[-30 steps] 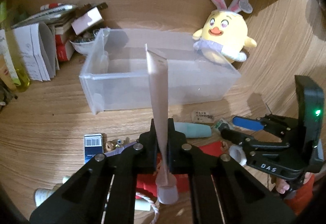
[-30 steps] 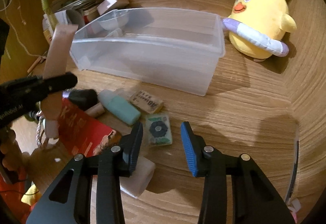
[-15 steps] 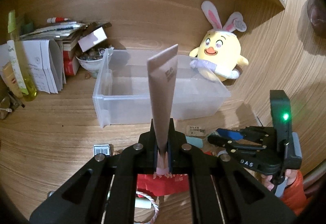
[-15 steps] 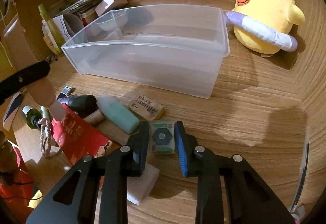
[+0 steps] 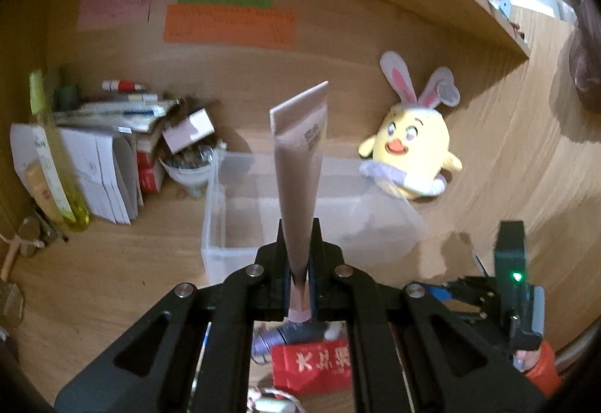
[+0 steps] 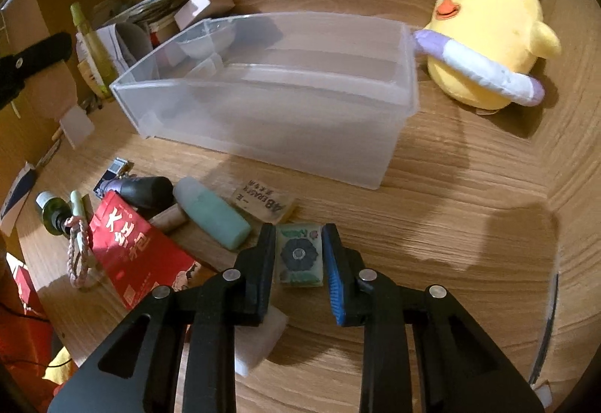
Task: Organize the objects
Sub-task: 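Carry the pink tube and green packet into the clear box and release both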
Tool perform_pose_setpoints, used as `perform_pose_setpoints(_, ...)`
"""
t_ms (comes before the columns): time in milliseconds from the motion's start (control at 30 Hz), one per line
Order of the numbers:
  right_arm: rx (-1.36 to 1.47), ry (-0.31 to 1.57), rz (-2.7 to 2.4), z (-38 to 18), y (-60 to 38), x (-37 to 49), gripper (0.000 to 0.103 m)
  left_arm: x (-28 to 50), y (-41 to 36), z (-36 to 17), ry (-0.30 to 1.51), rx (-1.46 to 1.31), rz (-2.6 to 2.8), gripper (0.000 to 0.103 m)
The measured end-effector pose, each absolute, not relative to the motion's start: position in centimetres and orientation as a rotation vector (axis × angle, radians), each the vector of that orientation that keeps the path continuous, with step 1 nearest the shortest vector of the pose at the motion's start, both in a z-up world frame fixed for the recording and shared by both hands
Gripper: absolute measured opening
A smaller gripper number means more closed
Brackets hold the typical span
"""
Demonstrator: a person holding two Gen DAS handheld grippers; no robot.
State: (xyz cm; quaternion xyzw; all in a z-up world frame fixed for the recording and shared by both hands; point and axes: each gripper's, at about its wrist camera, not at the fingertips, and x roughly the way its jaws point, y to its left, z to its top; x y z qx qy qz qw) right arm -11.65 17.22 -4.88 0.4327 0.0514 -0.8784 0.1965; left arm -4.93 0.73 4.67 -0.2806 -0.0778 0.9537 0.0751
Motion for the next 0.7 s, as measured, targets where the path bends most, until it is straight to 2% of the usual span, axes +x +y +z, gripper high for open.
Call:
perform_pose_setpoints(333,1.036,0.067,-2.544,-0.3,18.5,-10.7,0.023,-6.4,0.9,6.6,-0.195,-0.768,2.911,0.006)
perform_pose_setpoints(700,0.830,0.060,-2.546,4.5,16.6,-12.3,0.023,-9.6,0.5,6.4,-0.188,-0.824,2.948,0.006)
